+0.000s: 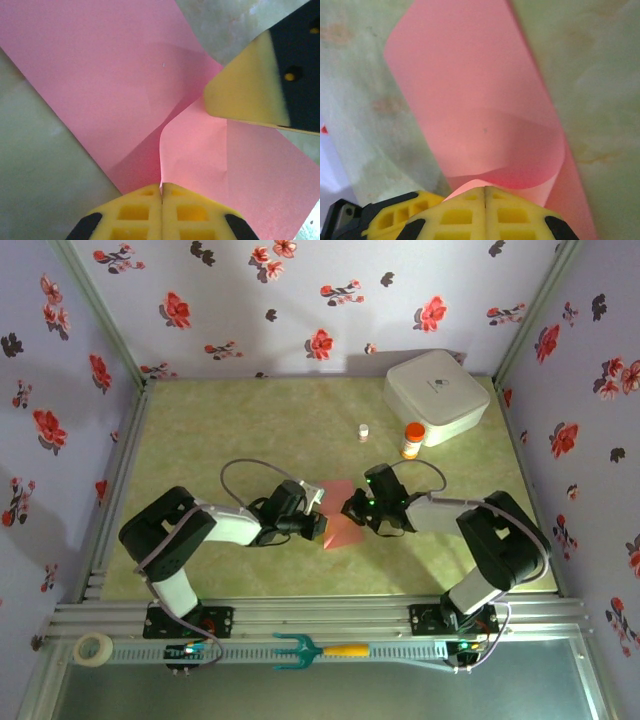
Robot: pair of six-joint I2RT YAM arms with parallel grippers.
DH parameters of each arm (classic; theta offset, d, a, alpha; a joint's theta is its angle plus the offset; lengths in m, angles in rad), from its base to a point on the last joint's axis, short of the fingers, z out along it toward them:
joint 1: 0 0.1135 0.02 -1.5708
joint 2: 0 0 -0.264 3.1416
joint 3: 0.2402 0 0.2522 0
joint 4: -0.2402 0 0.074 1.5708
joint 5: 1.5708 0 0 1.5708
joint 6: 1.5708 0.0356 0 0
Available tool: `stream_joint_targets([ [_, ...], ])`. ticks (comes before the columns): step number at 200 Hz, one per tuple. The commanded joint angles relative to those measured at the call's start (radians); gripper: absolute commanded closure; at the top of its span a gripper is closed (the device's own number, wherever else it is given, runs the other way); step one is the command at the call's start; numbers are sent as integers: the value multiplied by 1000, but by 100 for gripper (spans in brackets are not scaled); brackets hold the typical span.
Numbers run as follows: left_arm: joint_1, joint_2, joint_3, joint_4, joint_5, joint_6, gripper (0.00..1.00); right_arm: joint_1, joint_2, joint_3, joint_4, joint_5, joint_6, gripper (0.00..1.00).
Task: Fold a paper plane with a square sheet of paper (pick it up from the middle)
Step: Fold the triangle a second time at the center of the table.
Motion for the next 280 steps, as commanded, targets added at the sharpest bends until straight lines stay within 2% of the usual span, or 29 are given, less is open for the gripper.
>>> stream_joint_targets([
  [1,2,31,19,-66,10,17,100,-8,24,-31,-54,37,-11,100],
  [26,3,25,13,-67,12,18,100,-15,29,-49,-55,43,-1,100],
  [41,3,24,13,-71,13,20,100,-28,16,-47,-25,6,-3,99],
  [64,2,32,22,-83,12,20,100,-33,-40,0,-76,1,-33,97],
  [96,3,35,30,-98,14,19,100,-48,-27,31,-78,-17,-56,97],
  [155,3,37,37,-112,16,20,100,-87,29,-65,-40,45,-21,98],
  [177,3,35,40,-118,17,25,100,-105,34,-98,22,23,25,98],
  [215,4,32,39,-117,17,22,100,-111,-56,-66,22,-10,33,96],
  [251,4,35,39,-109,17,20,100,-62,-116,-11,-69,-24,-6,95],
  [280,3,34,41,-111,17,21,100,1,-79,8,-53,-34,0,95],
])
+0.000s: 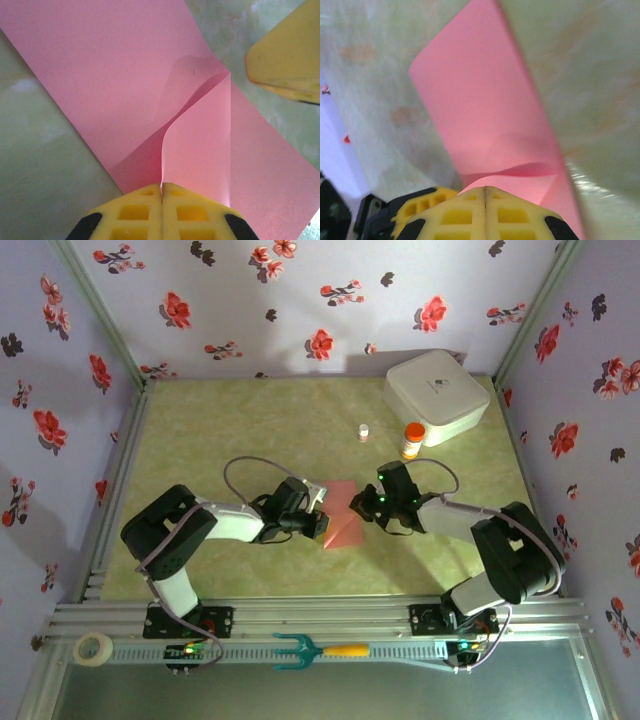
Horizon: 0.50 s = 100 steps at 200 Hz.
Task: Fold a paper plane with a square sheet of paper (pick it up from the middle)
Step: Fold the triangle a second time at the center of the table.
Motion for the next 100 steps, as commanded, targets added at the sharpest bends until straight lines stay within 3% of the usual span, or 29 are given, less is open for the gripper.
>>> stream_joint_targets([
  [1,3,26,3,-51,7,18,100,47,23,29,-30,-5,-11,95],
  [100,3,10,2,-57,8,21,100,73,129,-21,-37,47,-4,99],
])
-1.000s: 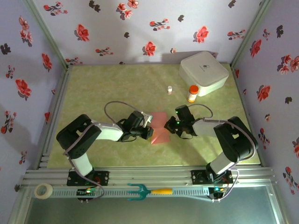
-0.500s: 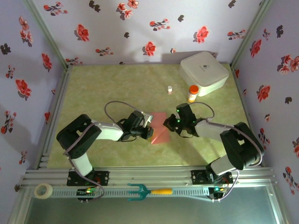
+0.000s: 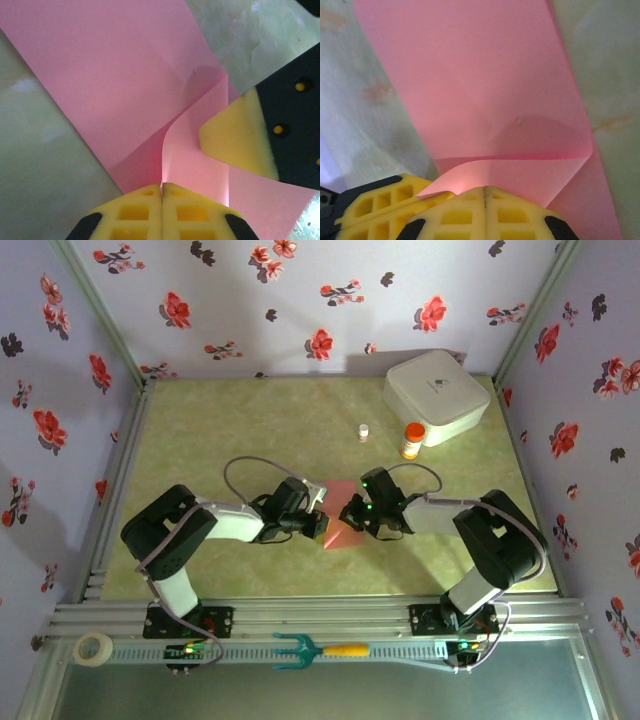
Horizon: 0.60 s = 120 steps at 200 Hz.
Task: Fold a paper plane with a square sheet of paper (pick it up from the middle)
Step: Fold the triangle a second time at the center of the table.
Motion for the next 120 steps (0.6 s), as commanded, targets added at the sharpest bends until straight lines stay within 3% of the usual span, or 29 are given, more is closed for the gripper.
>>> stream_joint_targets([
  [1,3,9,2,-56,7,20,100,-2,19,-41,-30,37,-4,99],
  [25,3,-25,5,-66,9,16,100,-12,25,-87,1,39,0,100],
  [69,4,-144,32,-151,-13,-11,71,-16,19,-102,35,40,7,99],
  [98,4,-225,54,-249,-44,-33,70,-17,18,-100,36,43,9,99],
  [120,4,-253,55,-273,10,-64,85,-17,11,-93,25,45,6,100],
])
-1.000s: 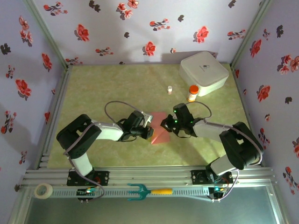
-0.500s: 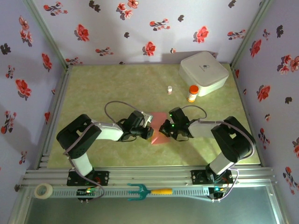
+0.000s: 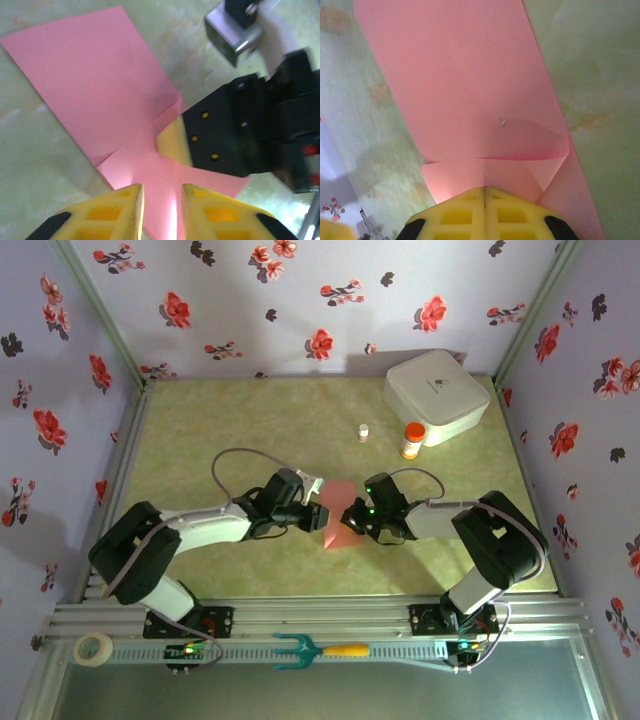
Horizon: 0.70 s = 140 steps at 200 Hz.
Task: Fold a paper plane with a square sheet of paper (pick it up from the middle)
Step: Fold the triangle a second time at the center of the table.
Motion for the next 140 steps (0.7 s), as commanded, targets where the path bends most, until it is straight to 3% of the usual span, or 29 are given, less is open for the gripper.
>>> stream_joint_targets([
  [1,4,-36,17,-78,33,-40,86,-8,13,-23,-89,55,4,99],
  [49,-14,31,54,-77,218,-109,100,-8,11,-27,-82,52,5,99],
  [140,-39,194,140,-115,319,-126,100,-8,5,-28,-91,58,9,99],
])
